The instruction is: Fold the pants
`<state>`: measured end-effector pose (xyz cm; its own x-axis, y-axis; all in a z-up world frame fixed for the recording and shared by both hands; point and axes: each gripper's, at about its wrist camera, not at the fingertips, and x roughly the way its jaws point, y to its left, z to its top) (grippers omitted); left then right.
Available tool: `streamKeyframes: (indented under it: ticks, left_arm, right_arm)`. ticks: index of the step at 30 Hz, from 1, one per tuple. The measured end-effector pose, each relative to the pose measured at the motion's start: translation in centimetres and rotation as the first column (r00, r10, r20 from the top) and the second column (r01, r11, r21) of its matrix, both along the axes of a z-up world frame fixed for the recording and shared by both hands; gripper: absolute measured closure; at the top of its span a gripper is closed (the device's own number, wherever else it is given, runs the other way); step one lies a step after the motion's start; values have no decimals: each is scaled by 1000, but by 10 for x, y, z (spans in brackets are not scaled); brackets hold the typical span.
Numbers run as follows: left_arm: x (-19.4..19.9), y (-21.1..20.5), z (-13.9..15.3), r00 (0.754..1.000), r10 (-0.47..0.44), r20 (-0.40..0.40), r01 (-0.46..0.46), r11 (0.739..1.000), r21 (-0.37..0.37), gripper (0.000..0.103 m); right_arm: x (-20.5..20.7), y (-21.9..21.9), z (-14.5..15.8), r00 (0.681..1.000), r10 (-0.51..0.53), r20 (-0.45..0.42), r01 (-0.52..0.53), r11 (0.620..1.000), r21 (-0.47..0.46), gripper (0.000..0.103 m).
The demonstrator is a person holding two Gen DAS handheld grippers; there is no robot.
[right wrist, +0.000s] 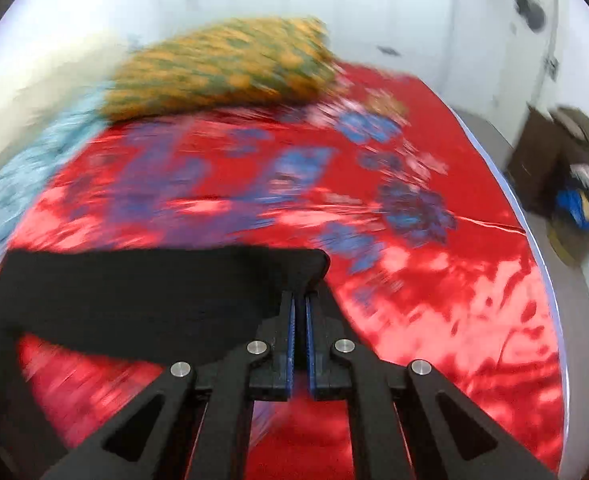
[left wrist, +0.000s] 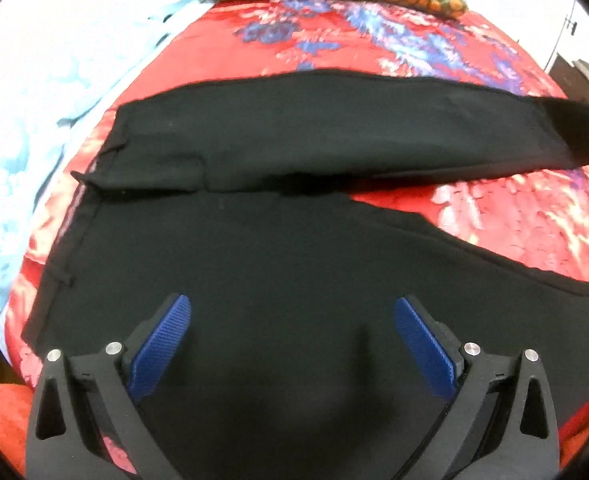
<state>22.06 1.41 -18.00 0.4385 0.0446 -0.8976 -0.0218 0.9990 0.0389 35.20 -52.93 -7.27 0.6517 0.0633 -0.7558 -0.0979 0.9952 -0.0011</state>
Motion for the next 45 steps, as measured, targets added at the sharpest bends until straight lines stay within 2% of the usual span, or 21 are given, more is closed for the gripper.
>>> streamKeyframes:
  ticks: [3,6,8,10,12,14,16,17,18,21,23,26,31,36,45]
  left_arm:
    - [-15,-1,13,1000,-29,9,29,1000,-6,1]
    - [-34,0,19,999,-46,7,46,999,-3,1]
    - [-46,1,17,998,-54,12,54,999,-8,1]
    - [-59,3,10,998,-60,26,60,998,0,1]
    - [-66,4,-2,998,-59,2,59,998,10,1]
    - [-70,6,-8,998,-70,-4,70,997,-18,1]
    - [-74,9,-9,996,-87,12,87,996,-27,1]
    - [-77,11,-9,995,-100,24,100,995,-29,1]
    - [-79,13,-9,993,-111,37,112,993,-29,1]
    - [-83,18,-9,987,-139,83,138,990,11,1]
    - [-80,22,-10,987,-135,91,133,991,32,1]
    - [-71,32,-11,990,-104,93,105,994,-14,1]
    - [-66,42,-13,994,-62,89,67,997,-50,1]
    - [-65,44,-14,995,-48,89,52,998,-45,1]
    - [-65,42,-19,996,-41,78,43,999,-13,1]
  right_arm:
    - [-101,45,14,998,44,35,-45,999,24,98]
    - [-201,78,-7,1000,3,0,-3,999,44,98]
    - [-247,86,-34,996,-74,-58,76,997,34,98]
    - [-275,89,-58,983,-159,-93,159,987,-4,98]
    - [-296,94,-73,969,-222,-110,221,975,-21,97]
    - [-307,97,-79,956,-270,-117,269,963,-27,91]
    - [-307,105,-79,942,-304,-143,299,953,-53,67]
    - [-311,109,-73,936,-325,-133,319,946,-62,41]
    - [-313,114,-67,936,-336,-107,331,941,-70,24]
    - [-319,136,-41,936,-353,9,351,927,-134,12]
    - [-327,156,-29,934,-352,64,357,918,-172,10]
    - [-339,187,-21,935,-338,110,354,916,-191,3]
    - [-350,230,-31,962,-263,76,272,948,-165,3]
    - [-354,243,-43,975,-218,47,223,958,-183,3]
    - [-359,237,-51,978,-208,32,210,970,-120,3]
